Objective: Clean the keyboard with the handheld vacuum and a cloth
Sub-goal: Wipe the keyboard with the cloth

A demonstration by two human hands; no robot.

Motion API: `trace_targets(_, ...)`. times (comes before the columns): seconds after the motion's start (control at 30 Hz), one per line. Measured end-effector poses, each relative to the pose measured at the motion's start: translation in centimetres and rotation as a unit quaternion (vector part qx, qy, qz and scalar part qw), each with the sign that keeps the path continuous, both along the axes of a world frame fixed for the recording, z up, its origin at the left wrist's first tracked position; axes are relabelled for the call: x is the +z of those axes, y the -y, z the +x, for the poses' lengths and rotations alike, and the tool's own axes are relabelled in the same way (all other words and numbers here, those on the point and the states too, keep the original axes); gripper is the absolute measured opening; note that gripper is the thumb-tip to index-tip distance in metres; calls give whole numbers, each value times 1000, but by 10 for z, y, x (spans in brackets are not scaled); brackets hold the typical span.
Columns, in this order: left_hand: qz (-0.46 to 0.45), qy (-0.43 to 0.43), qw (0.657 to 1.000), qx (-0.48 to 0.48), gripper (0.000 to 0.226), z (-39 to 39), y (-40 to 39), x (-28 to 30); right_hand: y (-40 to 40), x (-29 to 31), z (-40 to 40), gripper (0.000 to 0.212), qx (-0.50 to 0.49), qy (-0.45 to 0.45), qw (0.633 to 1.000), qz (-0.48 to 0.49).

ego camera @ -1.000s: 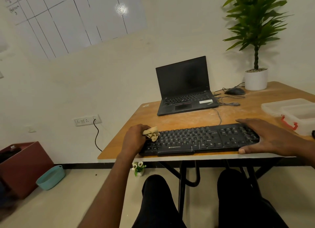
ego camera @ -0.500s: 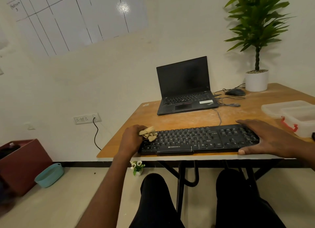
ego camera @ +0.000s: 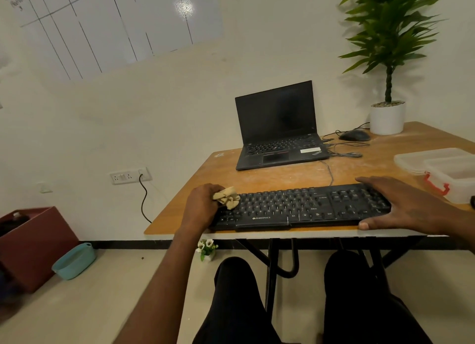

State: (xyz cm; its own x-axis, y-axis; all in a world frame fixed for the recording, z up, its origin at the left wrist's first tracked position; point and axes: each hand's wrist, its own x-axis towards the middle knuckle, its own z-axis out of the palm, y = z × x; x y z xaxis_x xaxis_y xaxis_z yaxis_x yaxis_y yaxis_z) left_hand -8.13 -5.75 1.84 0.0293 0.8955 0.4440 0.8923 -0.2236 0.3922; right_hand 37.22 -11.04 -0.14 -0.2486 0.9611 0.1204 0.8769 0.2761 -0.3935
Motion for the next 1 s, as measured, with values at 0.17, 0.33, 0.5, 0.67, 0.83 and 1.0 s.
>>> trace_targets(0.17, 5, 0, 1000, -26, 40, 14, 6, 1, 1, 4, -2, 128, 1, -4, 1000, -7)
trace_targets(0.33, -1, -4, 998, -58, 44, 22, 7, 1, 2, 3, -2, 125, -4, -1, 1000, 1)
trace_targets(0.5, 4, -5, 1000, -13, 36, -15, 9, -3, 2, 1, -2, 126, -5, -4, 1000, 1)
trace_targets(0.67, 5, 24, 1000, 1, 31, -29, 17, -7, 2, 4, -3, 127, -4, -3, 1000, 2)
trace_targets(0.83, 14, 27, 998, -58, 43, 20, 23, -5, 3, 3, -4, 125, -6, 8, 1000, -2)
trace_targets(1.0, 2, -1, 998, -63, 49, 30, 21, -3, 2, 3, -3, 130, -7, 7, 1000, 0)
